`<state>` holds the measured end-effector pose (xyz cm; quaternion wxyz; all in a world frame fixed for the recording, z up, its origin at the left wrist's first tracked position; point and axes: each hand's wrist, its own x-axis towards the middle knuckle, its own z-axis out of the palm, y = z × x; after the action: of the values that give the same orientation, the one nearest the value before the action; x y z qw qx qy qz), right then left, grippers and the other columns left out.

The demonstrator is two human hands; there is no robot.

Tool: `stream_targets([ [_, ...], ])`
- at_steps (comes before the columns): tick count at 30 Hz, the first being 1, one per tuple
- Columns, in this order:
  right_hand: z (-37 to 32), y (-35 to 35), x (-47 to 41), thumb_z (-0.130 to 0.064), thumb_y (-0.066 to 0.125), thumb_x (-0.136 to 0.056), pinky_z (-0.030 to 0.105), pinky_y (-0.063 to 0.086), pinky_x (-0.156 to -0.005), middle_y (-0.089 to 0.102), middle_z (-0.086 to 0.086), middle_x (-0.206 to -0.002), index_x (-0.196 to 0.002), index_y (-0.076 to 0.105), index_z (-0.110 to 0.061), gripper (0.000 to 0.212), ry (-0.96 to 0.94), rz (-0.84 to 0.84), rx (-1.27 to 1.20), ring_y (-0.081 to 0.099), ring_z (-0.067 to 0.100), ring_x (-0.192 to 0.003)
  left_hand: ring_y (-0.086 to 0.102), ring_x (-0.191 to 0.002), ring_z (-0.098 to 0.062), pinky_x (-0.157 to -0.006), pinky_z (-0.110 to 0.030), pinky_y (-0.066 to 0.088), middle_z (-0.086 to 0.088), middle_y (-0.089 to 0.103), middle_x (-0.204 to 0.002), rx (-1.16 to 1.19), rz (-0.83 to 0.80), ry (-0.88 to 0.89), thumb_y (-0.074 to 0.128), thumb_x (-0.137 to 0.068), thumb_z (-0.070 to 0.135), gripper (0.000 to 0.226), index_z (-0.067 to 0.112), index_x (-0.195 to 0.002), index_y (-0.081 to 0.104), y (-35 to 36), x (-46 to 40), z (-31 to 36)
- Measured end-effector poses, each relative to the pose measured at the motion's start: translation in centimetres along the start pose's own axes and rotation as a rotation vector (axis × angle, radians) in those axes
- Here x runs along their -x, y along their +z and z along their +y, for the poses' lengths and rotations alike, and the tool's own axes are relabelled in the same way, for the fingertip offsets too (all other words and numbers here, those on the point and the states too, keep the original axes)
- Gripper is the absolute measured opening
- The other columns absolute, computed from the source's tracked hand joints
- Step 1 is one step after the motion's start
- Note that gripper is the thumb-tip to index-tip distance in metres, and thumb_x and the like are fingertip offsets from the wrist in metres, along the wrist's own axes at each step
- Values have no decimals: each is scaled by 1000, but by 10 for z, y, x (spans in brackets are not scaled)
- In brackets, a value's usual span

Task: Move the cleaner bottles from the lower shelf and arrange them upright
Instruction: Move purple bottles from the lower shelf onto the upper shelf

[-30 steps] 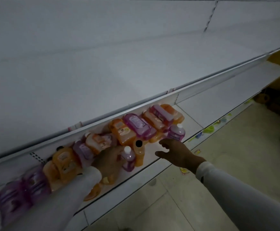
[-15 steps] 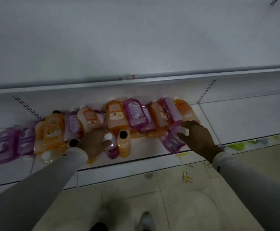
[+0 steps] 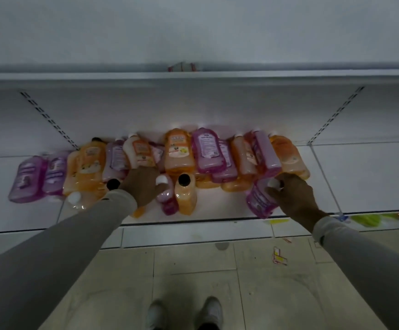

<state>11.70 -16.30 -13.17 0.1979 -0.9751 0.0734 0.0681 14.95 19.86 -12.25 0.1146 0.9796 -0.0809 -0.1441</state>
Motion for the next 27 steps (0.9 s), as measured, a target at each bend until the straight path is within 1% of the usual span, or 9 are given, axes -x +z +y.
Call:
stream_targets([
  [2, -6, 4, -3, -33, 64, -90, 17, 29, -58, 61, 2, -91, -108, 63, -12, 28, -49, -3, 10, 61, 24, -87, 63, -88, -29, -71, -33, 44, -7, 62, -86, 3, -29, 18, 60, -90, 36, 23, 12, -90, 59, -3, 4, -3],
  [5, -18, 9, -4, -27, 68, -88, 18, 29, -58, 61, 4, -89, -104, 63, -8, 26, -115, -14, 5, 61, 23, -88, 60, -107, -30, -89, -38, 48, -12, 64, -115, -14, -76, 43, 62, -90, 28, 35, 9, -120, 59, -7, 9, -3],
  [8, -27, 17, -8, -29, 68, -86, 23, 39, -67, 66, 8, -92, -103, 65, -12, 24, -190, -62, 9, 64, 28, -90, 52, -124, -29, -103, -36, 41, -12, 56, -134, -34, -87, 69, 60, -92, 19, 46, 11, -136, 49, -7, 13, -2],
  [10, -36, 23, -11, -30, 68, -87, 24, 37, -70, 66, 10, -96, -104, 65, -12, 25, -235, -101, 0, 63, 27, -91, 48, -129, -27, -107, -35, 37, -10, 52, -139, -32, -83, 78, 59, -92, 15, 48, 13, -139, 47, -7, 13, -3],
  [14, -56, 33, -15, -29, 68, -87, 25, 40, -72, 64, 9, -99, -108, 63, -13, 27, -312, -117, -42, 61, 23, -89, 45, -131, -25, -109, -35, 36, -7, 50, -141, -12, -68, 86, 59, -93, 18, 49, 16, -139, 45, -4, 14, -6],
  [17, -61, 40, -11, -30, 71, -84, 35, 51, -86, 62, 7, -111, -116, 59, -17, 37, -317, -90, -104, 60, 25, -101, 45, -130, -24, -107, -35, 37, -5, 46, -142, -6, -99, 92, 64, -89, 23, 58, 17, -141, 39, 2, 15, -8],
  [20, -56, 45, -9, -28, 79, -77, 41, 48, -99, 59, 4, -121, -124, 53, -18, 55, -306, -87, -192, 55, 24, -114, 45, -129, -24, -107, -34, 37, -6, 48, -141, -52, -80, 92, 72, -82, 27, 70, 15, -142, 37, 13, 13, -9],
  [24, -48, 48, -18, -28, 84, -71, 36, 44, -102, 55, -7, -120, -131, 49, -19, 70, -229, -209, -296, 50, 14, -116, 48, -124, -25, -104, -34, 40, -6, 53, -134, -64, -35, 68, 76, -78, 28, 69, 14, -136, 42, 22, 7, -10],
  [27, -45, 57, -22, -19, 84, -71, 29, 41, -103, 52, -12, -125, -135, 43, -22, 77, -230, -333, -435, 46, 8, -118, 55, -115, -26, -97, -35, 45, -7, 58, -125, -70, -17, 57, 78, -76, 27, 65, 15, -130, 44, 26, 6, -10],
])
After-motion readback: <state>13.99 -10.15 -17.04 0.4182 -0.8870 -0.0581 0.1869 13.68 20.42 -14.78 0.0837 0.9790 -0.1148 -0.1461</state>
